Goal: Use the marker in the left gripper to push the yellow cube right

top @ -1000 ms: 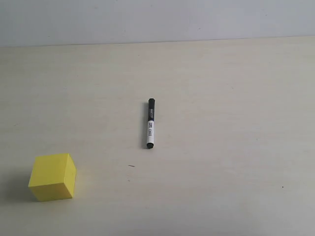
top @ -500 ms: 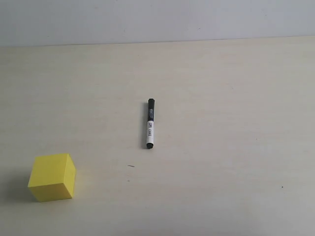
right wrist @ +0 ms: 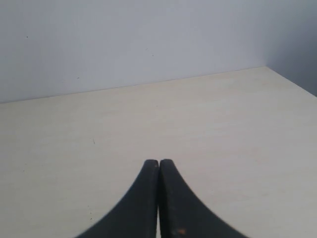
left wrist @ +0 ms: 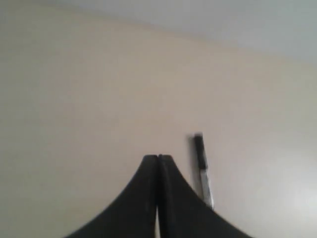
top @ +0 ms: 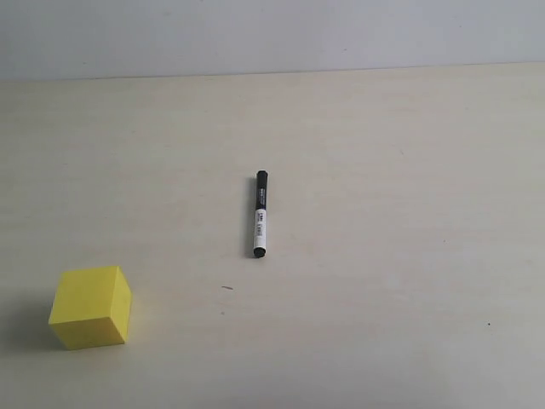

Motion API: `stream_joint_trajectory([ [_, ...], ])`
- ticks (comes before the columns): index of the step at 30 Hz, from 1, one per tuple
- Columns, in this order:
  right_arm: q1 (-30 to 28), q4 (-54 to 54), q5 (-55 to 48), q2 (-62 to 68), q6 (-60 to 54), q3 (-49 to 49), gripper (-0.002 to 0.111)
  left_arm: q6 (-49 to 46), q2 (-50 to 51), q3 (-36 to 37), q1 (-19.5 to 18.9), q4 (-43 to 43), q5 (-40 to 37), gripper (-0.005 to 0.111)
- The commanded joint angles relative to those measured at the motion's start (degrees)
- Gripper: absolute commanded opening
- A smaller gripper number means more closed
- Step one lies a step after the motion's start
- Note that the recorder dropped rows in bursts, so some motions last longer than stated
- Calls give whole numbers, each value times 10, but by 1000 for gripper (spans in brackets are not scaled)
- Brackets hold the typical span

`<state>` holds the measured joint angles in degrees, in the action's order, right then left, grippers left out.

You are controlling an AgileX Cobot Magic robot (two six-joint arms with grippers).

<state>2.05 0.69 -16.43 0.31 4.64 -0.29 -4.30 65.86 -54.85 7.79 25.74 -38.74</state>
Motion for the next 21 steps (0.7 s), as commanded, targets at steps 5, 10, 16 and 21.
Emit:
stream_joint_trajectory([
  [5,-4,-1,2,-3,0,3,0,163,232,-129,148,-231,-204,0],
  [10,-4,-1,2,-3,0,3,0,280,304,-182,253,-311,-203,0],
  [16,-4,-1,2,-3,0,3,0,301,388,-293,316,-295,-246,0],
  [21,-4,-1,2,-3,0,3,0,301,469,-379,342,-294,-301,0],
])
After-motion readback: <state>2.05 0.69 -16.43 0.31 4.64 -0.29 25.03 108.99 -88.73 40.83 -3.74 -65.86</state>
